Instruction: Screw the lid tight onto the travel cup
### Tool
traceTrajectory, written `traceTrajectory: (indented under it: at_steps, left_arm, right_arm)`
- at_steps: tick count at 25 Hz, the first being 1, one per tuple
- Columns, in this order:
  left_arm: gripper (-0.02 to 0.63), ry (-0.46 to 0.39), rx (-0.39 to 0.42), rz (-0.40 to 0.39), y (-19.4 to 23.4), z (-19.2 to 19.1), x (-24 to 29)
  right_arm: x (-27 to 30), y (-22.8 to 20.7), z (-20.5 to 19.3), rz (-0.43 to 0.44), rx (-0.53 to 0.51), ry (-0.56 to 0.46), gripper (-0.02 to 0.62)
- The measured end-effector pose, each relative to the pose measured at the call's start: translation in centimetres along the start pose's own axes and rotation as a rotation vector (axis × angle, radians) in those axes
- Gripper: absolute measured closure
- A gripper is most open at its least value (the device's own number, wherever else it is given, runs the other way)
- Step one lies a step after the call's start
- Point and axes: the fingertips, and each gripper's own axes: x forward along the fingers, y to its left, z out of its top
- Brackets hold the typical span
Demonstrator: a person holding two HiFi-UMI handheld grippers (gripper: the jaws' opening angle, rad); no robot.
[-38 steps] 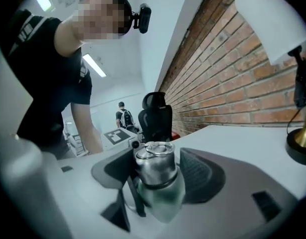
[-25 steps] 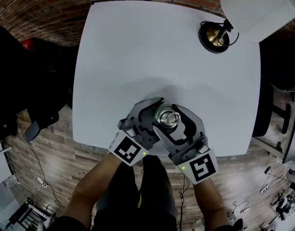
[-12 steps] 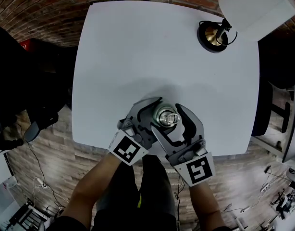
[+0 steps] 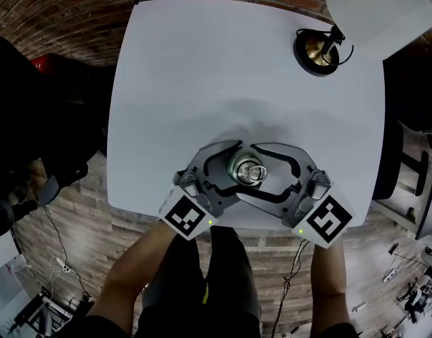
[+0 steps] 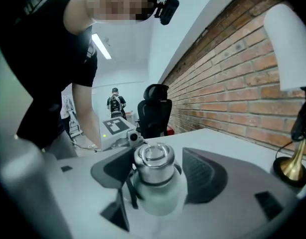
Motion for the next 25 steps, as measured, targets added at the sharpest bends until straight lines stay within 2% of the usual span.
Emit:
traceTrajectory:
  at_steps: [3, 4, 6, 11, 16, 19, 25]
  left_arm:
    - [0.242, 0.005, -0.001, -0.015, 0.0, -0.1, -0.1]
    - [0.242, 0.005, -0.003, -0.015, 0.0, -0.1, -0.1]
    - [0.242, 0.004, -0.002, -0.010, 0.1, 0.0, -0.1]
    - [0.242, 0.029, -0.044, 0.002, -0.2, -1.0, -0.3]
    - [0.242, 0.034, -0.040, 0.010, -0.3, -1.0, -0.3]
    - [0.242, 0.034, -0.038, 0.012, -0.2, -1.1, -0.4]
    - [0.242, 0.032, -0.020, 0.012, -0.3, -0.9, -0.3]
  right_arm:
    - [0.6, 0.1, 0.0, 0.018, -0.024, 0.010, 0.304]
    - [0.6, 0.2, 0.0, 0.017, -0.021, 0.006, 0.326]
    - [0.5, 0.1, 0.1, -0.012, -0.008, -0.011, 0.327]
    - [0.5, -0.5, 0.4, -0.200, 0.039, -0.048, 0.328]
    - [0.3, -0.9, 0.6, -0.398, 0.108, -0.104, 0.328]
    - [0.0, -1.3, 0.8, -0.486, 0.157, -0.151, 0.328]
    - [-0.2, -1.3, 0.7, -0.617, 0.155, -0.137, 0.328]
